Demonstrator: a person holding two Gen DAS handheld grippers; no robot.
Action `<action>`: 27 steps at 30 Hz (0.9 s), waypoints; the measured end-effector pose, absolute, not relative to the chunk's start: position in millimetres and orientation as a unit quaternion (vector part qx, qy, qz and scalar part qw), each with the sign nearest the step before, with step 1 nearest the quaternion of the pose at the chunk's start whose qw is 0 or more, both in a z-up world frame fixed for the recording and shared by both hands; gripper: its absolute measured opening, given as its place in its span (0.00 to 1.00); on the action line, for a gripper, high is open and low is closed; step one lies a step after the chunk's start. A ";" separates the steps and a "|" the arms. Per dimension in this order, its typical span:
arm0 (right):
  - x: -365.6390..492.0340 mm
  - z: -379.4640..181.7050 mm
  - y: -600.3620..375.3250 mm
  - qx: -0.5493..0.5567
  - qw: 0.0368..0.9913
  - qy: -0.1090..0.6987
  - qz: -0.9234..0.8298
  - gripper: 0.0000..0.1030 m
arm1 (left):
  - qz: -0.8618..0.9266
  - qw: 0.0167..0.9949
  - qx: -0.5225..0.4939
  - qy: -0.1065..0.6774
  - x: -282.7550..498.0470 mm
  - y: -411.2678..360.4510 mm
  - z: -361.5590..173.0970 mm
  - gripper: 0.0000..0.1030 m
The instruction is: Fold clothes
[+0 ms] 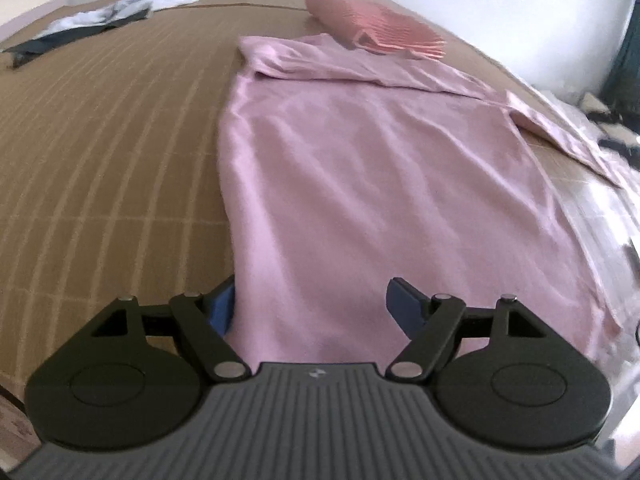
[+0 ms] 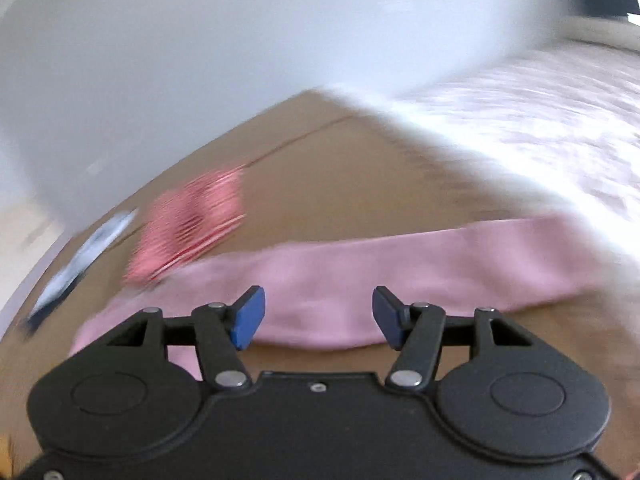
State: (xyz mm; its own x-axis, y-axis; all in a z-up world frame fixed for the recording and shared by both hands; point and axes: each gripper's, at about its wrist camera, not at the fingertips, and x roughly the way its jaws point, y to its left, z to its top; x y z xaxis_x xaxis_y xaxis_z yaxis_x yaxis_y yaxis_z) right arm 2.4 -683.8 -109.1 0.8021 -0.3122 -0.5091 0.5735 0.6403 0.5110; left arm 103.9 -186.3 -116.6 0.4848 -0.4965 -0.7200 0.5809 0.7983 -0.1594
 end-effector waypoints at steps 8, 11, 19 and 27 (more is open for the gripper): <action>-79.9 -150.5 -758.8 0.490 0.790 0.134 -0.343 0.61 | -0.340 0.847 0.048 0.406 84.6 -193.8 -113.2 0.79; -78.5 -157.9 -767.6 0.509 0.783 0.120 -0.338 0.61 | -0.326 0.852 0.032 0.408 92.4 -182.5 -110.3 0.79; -47.7 -159.0 -779.2 0.455 0.798 0.158 -0.361 0.07 | -0.323 0.863 -0.036 0.386 106.3 -156.3 -95.4 0.80; 6.0 -104.4 -721.4 0.400 0.881 0.113 -0.226 0.06 | -0.325 0.867 -0.029 0.377 109.7 -168.1 -98.4 0.80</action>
State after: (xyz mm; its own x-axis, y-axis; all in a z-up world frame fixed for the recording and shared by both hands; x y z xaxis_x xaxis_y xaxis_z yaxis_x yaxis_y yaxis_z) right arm 6.0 -721.4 -104.4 0.8719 -0.3085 -0.3803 0.4894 0.5782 0.6528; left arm 109.7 -168.1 -98.4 0.5042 -0.5858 -0.6345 0.5427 0.7865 -0.2948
